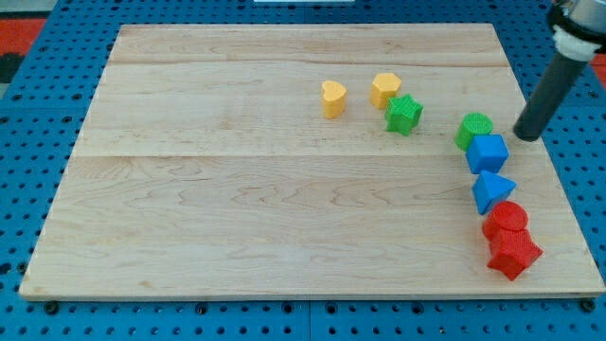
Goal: Move the green blocks and yellow hexagon towards the yellow heart
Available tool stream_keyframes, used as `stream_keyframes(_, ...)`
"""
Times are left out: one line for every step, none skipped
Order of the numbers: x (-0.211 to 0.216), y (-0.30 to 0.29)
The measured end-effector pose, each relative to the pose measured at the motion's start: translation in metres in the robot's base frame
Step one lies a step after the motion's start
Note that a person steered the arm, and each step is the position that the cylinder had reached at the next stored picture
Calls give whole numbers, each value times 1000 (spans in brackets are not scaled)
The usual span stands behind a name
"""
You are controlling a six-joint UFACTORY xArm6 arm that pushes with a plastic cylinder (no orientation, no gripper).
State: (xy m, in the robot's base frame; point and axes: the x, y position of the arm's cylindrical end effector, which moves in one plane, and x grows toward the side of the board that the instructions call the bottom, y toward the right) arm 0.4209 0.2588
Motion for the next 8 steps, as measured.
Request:
stream_keyframes(-2,-54)
stream_keyframes(-14,-111)
stream_keyframes(-15,-174)
stream_keyframes(-11,-186)
stream_keyframes(-12,-103)
stream_keyframes(0,-6)
stream_keyframes(48,-1)
stream_keyframes(29,-115)
